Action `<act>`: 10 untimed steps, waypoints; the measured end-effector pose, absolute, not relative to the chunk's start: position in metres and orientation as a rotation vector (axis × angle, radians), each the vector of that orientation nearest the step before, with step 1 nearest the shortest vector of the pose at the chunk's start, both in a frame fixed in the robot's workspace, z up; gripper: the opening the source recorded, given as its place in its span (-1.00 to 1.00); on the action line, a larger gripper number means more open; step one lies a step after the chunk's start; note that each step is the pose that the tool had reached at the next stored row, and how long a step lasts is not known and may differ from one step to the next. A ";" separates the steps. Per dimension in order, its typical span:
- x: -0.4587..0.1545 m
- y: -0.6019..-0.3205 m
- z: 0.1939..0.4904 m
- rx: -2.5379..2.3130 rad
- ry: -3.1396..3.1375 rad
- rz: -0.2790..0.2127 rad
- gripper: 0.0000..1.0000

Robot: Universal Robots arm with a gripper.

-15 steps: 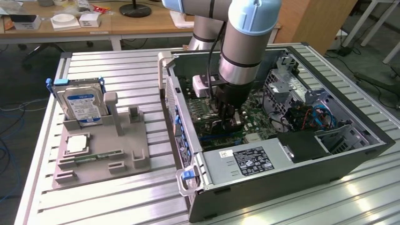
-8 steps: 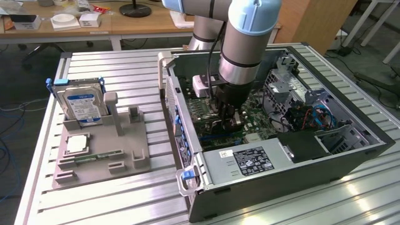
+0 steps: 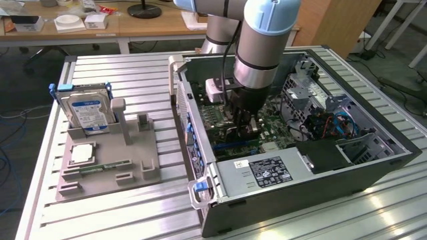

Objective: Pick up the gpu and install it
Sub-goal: 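Insert the gpu into the slot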

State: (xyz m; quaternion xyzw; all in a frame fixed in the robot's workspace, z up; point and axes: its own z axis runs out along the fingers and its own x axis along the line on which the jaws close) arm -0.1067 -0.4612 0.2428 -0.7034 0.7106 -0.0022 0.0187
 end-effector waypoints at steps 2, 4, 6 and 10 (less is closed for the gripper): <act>-0.107 -0.460 0.243 -2.184 2.206 -0.007 -0.47; -0.107 -0.460 0.242 -2.184 2.206 -0.007 -0.47; -0.107 -0.460 0.242 -2.184 2.206 -0.006 -0.47; -0.107 -0.460 0.240 -2.183 2.204 -0.003 -0.47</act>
